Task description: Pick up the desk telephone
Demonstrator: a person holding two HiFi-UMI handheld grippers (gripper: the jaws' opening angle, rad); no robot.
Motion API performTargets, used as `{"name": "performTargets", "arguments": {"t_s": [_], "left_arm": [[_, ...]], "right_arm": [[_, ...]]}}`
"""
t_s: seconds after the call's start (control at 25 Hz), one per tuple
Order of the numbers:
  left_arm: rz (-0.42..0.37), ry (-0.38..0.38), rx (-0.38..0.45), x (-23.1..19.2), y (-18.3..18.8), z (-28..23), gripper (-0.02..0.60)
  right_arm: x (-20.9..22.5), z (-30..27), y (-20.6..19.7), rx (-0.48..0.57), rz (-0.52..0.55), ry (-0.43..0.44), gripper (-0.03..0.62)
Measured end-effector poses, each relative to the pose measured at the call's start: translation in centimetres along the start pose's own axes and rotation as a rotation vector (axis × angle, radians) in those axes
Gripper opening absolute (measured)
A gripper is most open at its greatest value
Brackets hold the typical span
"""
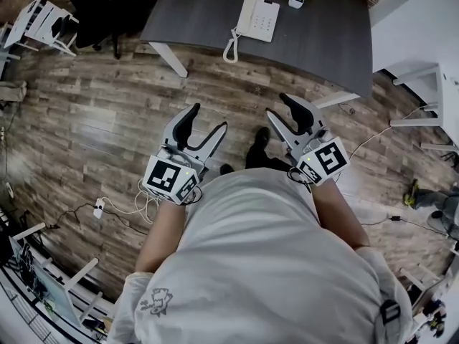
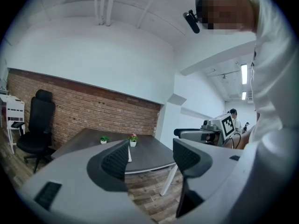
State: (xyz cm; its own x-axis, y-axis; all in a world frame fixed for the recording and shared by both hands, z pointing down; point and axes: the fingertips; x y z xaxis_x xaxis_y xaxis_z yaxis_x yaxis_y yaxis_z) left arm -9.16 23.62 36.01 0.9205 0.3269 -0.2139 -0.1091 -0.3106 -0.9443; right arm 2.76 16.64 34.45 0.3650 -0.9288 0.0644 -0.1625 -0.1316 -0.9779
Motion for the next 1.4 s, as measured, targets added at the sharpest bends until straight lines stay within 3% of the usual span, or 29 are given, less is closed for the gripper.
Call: {"name": "performTargets", "arguments": {"t_s": [0.44, 0.8, 1.12, 1.4], "left_arm": [[0.013, 0.061, -0.003, -3.5, 3.7, -10.4, 0.308], [-0.001, 0.054, -0.016, -3.2, 5.8, -18.4, 0.305], [-0.018, 0.014, -0.031, -2.5, 7.0, -22.8, 0.304], [-0.006, -0.024, -0.019, -3.6, 7.7, -24.8, 0.304]], "right_arm": [[12.0, -4.2, 1.0, -0.010, 0.001, 0.053, 0.192], [20.5, -3.3, 1.1, 0.005, -0.010, 0.034, 0.195], [25.2, -1.9, 0.8, 0.011, -0.039, -0.022, 0.195], [26.0, -1.4, 0.2, 0.000, -0.050, -0.080, 0.195]]}}
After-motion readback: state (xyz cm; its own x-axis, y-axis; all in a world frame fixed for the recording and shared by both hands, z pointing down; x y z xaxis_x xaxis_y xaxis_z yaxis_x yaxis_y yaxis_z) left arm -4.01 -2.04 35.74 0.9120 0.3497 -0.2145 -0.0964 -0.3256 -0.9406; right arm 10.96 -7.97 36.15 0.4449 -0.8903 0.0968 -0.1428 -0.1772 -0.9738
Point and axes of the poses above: the fingertips, and each gripper's own axes: z backward along the fingers, x to its right, y out of its top, and after that the axes turned 7 degrees about -x, right-handed
